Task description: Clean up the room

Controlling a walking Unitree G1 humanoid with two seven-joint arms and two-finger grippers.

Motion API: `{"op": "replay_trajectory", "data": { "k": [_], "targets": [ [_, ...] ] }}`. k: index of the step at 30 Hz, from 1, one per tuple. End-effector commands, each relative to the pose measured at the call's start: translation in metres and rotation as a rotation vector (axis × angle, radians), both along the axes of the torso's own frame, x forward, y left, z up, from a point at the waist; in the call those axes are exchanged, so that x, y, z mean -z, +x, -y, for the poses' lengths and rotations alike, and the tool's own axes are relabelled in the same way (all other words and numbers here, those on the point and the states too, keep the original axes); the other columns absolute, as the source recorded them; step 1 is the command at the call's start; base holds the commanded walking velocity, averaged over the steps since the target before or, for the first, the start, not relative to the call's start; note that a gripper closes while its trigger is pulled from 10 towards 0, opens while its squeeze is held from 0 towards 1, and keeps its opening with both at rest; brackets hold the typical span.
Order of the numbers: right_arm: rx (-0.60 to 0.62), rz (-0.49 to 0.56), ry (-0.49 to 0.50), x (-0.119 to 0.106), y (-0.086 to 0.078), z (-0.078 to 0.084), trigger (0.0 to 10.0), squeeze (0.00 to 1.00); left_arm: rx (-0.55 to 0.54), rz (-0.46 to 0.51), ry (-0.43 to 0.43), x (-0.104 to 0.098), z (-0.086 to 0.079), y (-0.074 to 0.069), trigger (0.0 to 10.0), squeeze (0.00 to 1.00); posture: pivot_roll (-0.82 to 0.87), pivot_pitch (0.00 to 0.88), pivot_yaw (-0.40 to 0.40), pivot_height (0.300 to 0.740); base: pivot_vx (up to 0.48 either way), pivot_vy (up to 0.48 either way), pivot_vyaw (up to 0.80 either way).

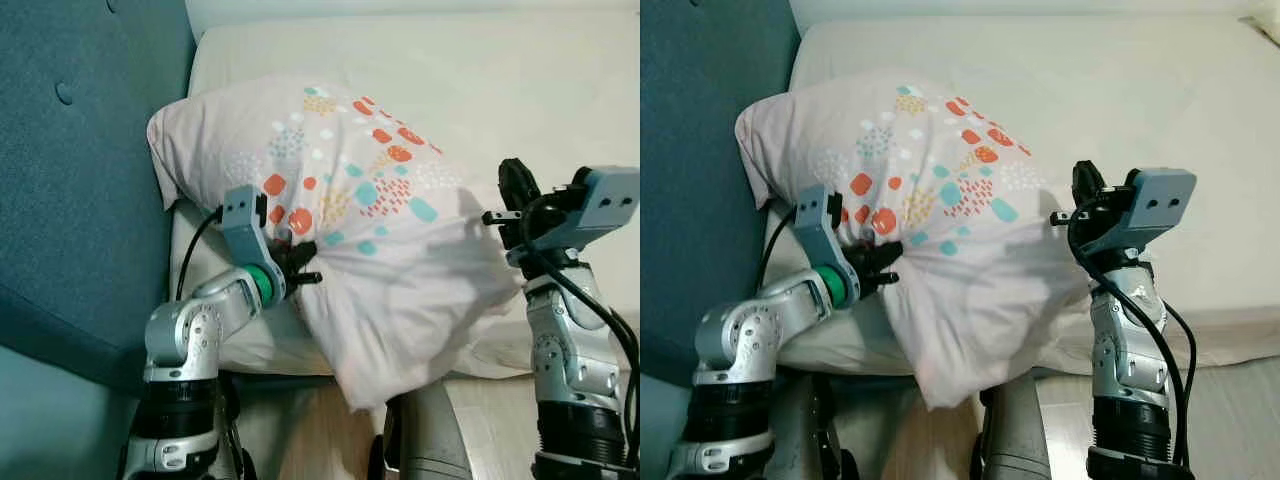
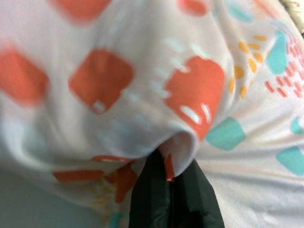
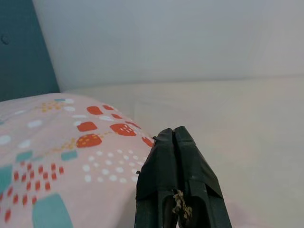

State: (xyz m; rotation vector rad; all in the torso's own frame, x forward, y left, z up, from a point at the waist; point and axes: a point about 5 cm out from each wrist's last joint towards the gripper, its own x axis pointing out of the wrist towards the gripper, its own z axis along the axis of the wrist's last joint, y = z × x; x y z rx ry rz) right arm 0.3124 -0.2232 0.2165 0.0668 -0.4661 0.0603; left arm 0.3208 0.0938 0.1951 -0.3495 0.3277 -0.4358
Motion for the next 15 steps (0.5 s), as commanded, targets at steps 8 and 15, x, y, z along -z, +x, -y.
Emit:
{"op": "replay_trajectory", "data": {
  "k": [8, 15],
  "targets": [
    [0.049, 0.022, 0.009, -0.003, 0.0, 0.008, 10.0, 0.0, 0.016, 0.358, 0.164, -0.06, 0.003, 0.004, 0.0, 0.0, 0.04, 0.138, 0.072, 0.586, 0.0, 0.0, 0.0],
    [0.057, 0.028, 0.013, -0.002, 0.0, 0.009, 10.0, 0.0, 0.034, 0.612, 0.457, -0.09, 0.007, 0.008, 0.0, 0.0, 0.03, 0.137, 0.076, 0.611, 0.0, 0.0, 0.0]
  ]
}}
